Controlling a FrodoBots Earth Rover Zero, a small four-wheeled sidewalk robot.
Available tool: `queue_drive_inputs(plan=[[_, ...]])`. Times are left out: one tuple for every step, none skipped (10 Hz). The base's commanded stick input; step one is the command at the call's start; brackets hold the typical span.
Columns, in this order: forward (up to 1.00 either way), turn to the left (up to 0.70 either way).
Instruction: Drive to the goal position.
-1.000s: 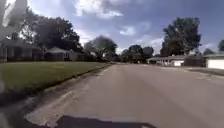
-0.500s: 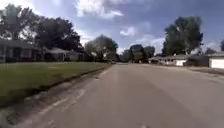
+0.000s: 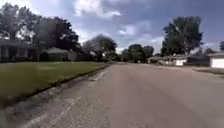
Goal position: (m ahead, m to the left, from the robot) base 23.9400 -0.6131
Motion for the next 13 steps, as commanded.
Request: queue_drive_inputs(plan=[[1.0,0.0],[1.0,0.0],[1.0,0.0],[1.0,0.0],[1.0,0.0],[1.0,0.0],[1.0,0.0],[1.0,0.0],[1.0,0.0],[1.0,0.0],[1.0,0.0],[1.0,0.0],[1.0,0.0]])
